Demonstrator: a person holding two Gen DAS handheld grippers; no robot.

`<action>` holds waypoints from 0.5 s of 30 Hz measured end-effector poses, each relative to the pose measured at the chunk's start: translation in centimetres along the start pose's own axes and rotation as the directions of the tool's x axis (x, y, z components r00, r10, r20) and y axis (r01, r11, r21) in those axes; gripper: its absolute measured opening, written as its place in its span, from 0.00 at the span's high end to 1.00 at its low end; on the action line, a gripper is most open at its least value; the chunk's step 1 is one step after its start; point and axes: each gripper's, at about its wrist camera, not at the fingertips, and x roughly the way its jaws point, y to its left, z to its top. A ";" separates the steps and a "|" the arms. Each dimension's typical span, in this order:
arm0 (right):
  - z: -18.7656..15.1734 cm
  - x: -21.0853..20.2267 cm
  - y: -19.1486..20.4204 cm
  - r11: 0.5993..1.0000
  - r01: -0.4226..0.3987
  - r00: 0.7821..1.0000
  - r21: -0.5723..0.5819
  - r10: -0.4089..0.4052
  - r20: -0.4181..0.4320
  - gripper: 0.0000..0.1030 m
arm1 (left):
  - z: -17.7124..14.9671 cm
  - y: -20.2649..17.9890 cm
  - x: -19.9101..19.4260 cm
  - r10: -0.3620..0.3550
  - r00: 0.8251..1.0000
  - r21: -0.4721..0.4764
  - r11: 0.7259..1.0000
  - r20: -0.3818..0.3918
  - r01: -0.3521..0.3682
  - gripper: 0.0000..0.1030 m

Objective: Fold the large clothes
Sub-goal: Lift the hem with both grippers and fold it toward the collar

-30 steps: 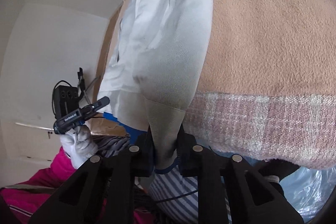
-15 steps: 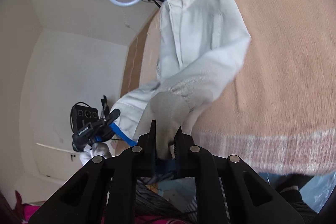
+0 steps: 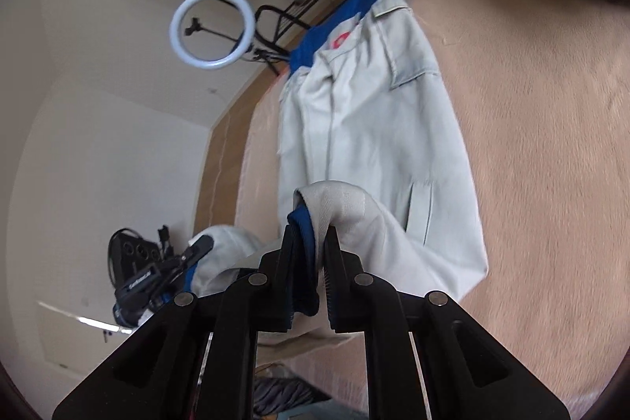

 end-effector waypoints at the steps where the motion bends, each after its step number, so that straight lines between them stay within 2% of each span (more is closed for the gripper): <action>1: 0.5 0.5 -0.3 1.000 0.007 1.000 0.011 -0.007 0.003 0.90 | 0.2 0.3 0.4 0.004 1.000 -0.004 1.000 0.001 -0.004 0.91; 7: 2.8 3.2 -2.3 0.995 0.061 0.998 0.073 -0.061 -0.004 0.90 | 2.1 2.1 3.5 0.046 0.999 -0.035 0.998 -0.008 -0.047 0.91; 10: 3.3 3.6 -3.1 0.995 0.038 0.999 0.094 -0.038 -0.006 0.89 | 2.8 2.5 4.3 0.048 0.999 -0.050 0.998 -0.008 -0.049 0.90; 13: 3.9 3.2 -4.0 0.993 0.027 1.000 0.113 -0.028 0.009 0.80 | 3.5 2.4 4.5 0.068 0.998 -0.031 0.997 0.015 -0.068 0.84; 15: 4.3 2.3 -4.5 0.992 0.006 1.000 0.123 -0.009 0.028 0.55 | 4.0 2.4 4.0 0.066 0.997 -0.026 0.998 0.040 -0.065 0.74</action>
